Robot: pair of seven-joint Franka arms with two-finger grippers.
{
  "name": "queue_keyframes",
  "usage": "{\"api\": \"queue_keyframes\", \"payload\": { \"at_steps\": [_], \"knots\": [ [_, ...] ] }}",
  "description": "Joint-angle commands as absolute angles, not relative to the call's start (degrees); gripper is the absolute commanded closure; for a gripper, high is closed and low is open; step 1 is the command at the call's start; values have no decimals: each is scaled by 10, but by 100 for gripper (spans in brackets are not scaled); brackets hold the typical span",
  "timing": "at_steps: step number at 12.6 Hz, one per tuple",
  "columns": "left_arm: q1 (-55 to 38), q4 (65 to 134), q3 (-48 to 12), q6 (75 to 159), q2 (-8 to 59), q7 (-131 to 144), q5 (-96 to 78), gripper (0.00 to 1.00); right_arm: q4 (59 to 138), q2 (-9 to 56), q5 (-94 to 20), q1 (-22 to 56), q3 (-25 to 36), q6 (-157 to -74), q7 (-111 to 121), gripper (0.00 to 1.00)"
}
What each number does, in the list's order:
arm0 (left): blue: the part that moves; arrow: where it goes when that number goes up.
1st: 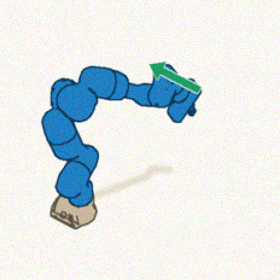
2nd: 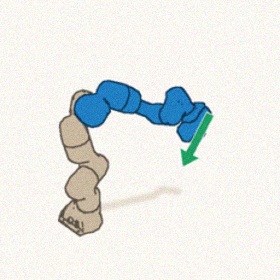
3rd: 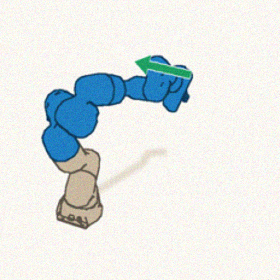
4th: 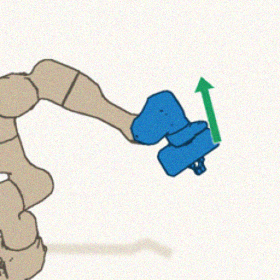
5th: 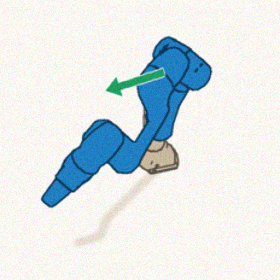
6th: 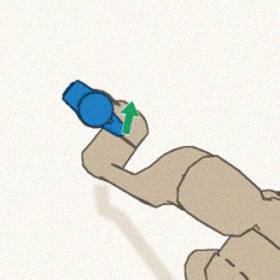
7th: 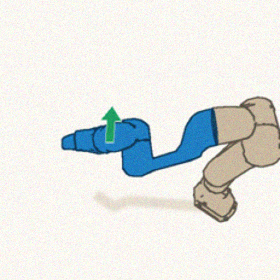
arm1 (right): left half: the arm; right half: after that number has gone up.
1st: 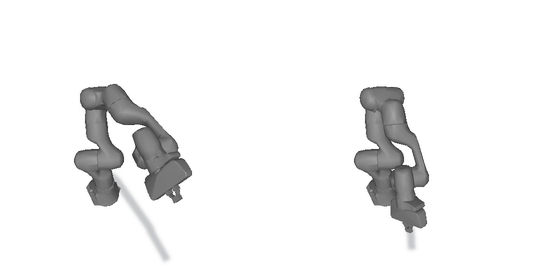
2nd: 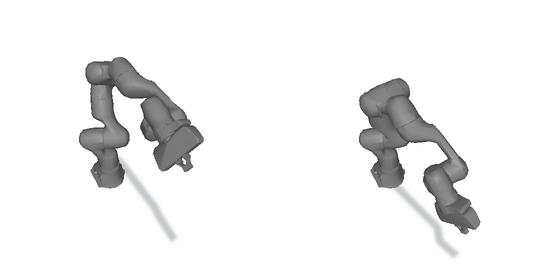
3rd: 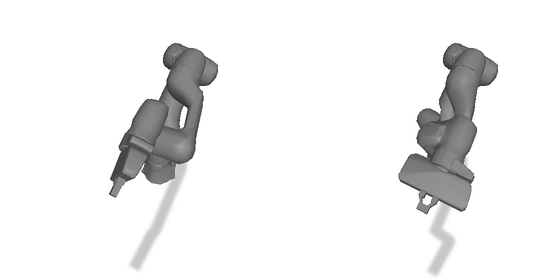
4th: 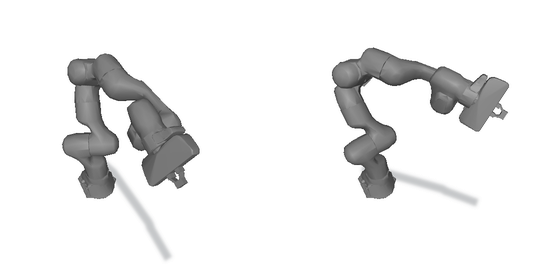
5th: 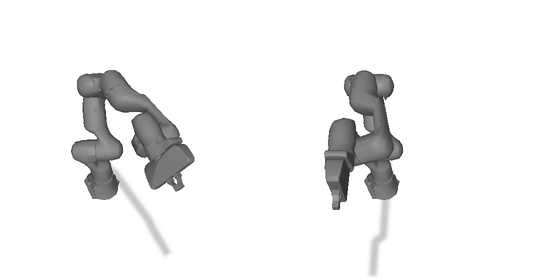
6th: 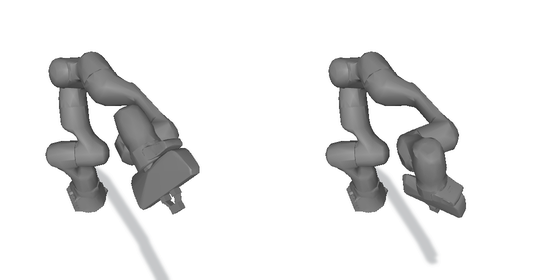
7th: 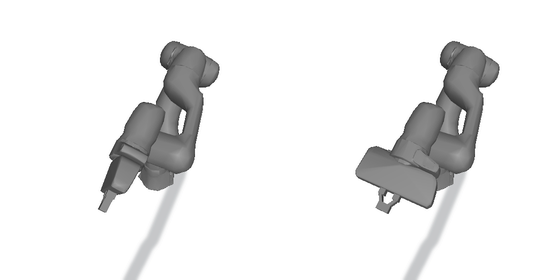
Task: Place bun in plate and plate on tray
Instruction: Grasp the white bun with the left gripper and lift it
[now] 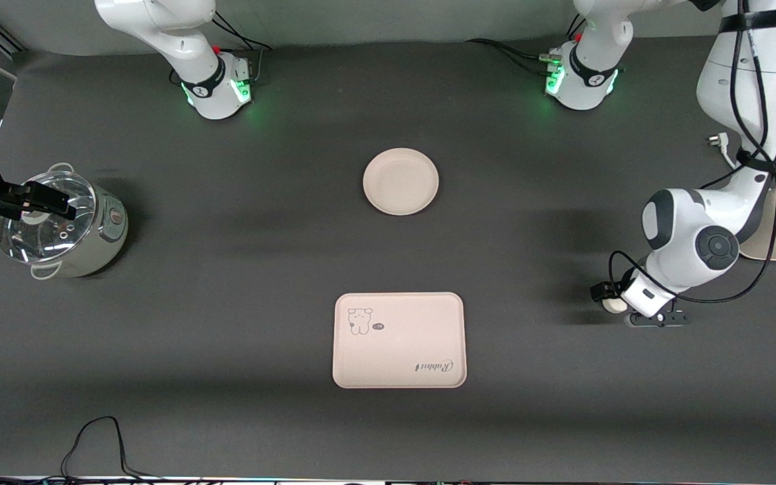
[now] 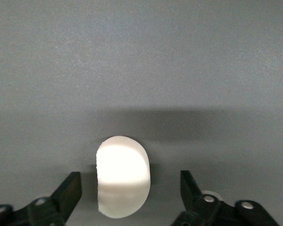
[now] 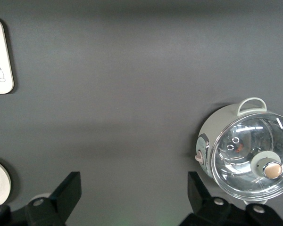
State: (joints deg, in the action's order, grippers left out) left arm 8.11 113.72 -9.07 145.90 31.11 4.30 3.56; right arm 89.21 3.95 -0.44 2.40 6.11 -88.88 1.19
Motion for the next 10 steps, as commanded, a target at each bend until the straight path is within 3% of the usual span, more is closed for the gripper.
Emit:
{"api": "queue_keyframes", "payload": {
  "at_steps": [1, 3, 5, 10],
  "knots": [
    [83, 1142, -91, 1470, 314, 46, 43, 98, 898, 31, 6, 21, 58, -885, 11, 0],
    [83, 1139, -92, 1440, 287, 33, 44, 100, 899, 31, 6, 21, 57, -885, 11, 0],
    [73, 1137, -99, 1334, 210, 33, 42, 100, 899, 31, 6, 21, 58, -884, 11, 0],
    [62, 1132, -202, 1117, 14, 50, -95, 100, 899, 31, 6, 21, 58, -884, 11, 0]
  ]
}}
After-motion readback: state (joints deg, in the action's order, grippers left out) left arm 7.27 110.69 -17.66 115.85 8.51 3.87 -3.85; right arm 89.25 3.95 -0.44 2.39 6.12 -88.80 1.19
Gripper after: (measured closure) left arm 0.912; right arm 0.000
